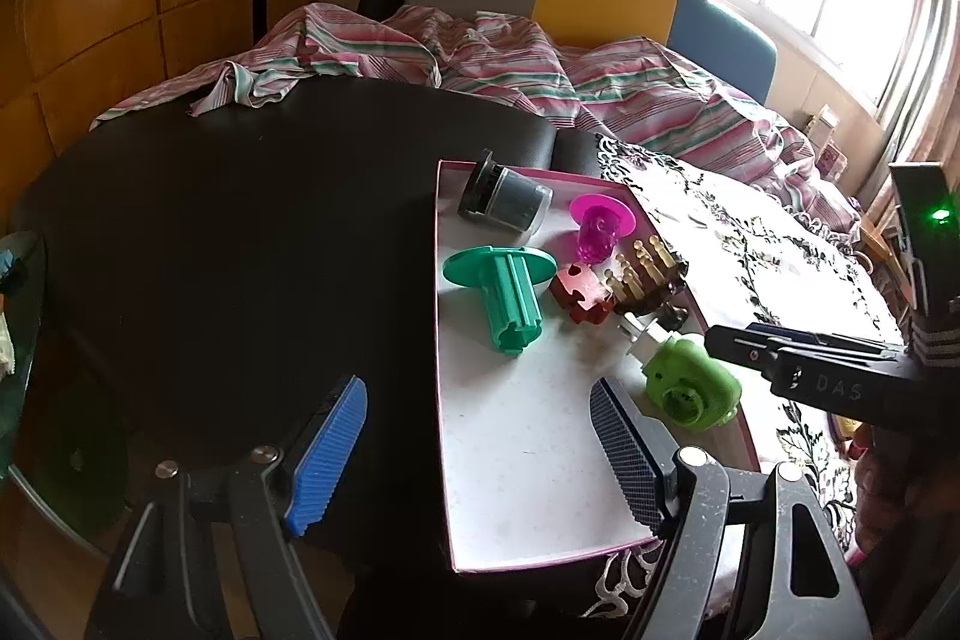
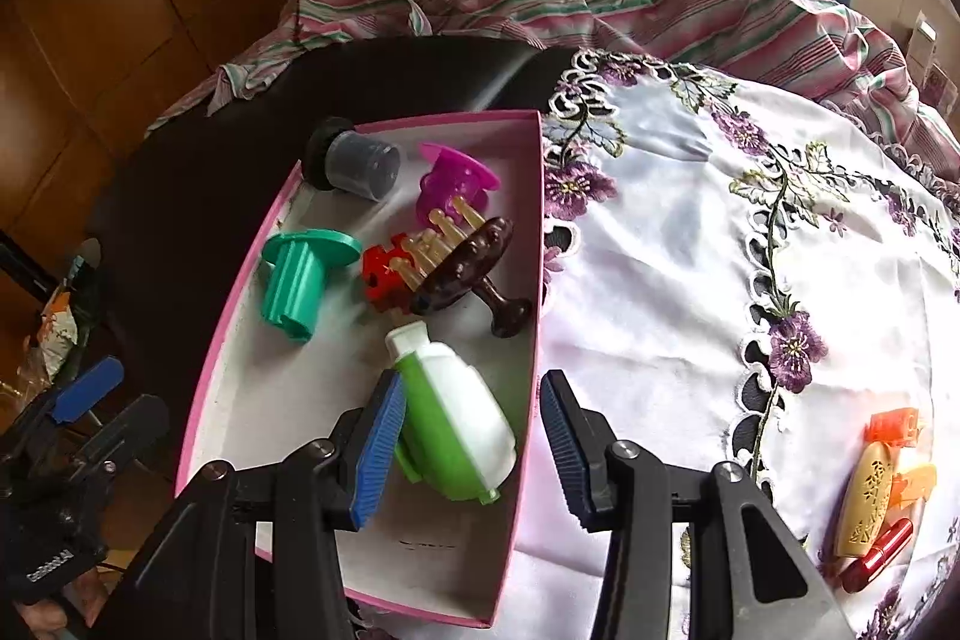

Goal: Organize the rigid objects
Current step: 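Carry the white-green plug into the tray and open the right tool, then lift both tools out of the tray toward the remaining pieces on the cloth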

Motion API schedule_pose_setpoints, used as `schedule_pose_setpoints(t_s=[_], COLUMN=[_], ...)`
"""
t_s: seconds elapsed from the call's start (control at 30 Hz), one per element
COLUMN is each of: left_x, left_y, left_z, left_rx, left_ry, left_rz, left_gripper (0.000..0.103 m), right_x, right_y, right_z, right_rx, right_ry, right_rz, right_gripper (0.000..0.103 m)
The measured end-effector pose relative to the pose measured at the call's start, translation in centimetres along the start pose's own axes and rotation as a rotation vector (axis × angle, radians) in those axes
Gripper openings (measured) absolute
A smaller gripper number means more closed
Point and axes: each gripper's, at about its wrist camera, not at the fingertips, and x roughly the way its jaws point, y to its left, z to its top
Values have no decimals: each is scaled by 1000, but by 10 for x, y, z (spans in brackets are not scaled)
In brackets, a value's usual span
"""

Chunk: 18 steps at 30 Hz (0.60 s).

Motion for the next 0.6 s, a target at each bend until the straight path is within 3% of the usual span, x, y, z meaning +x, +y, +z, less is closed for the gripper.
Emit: schedule_pose_setpoints(t_s=[0.6], left_x=[3], left_y=[-11], left_z=[-2], left_rx=[38], left_ry=[13], left_rz=[5], left_gripper=[78], right_x=[-16], right_y=[-11], right_z=[-6], right_rx=[8], right_ry=[-51], right_rz=[-18], right_gripper=[47])
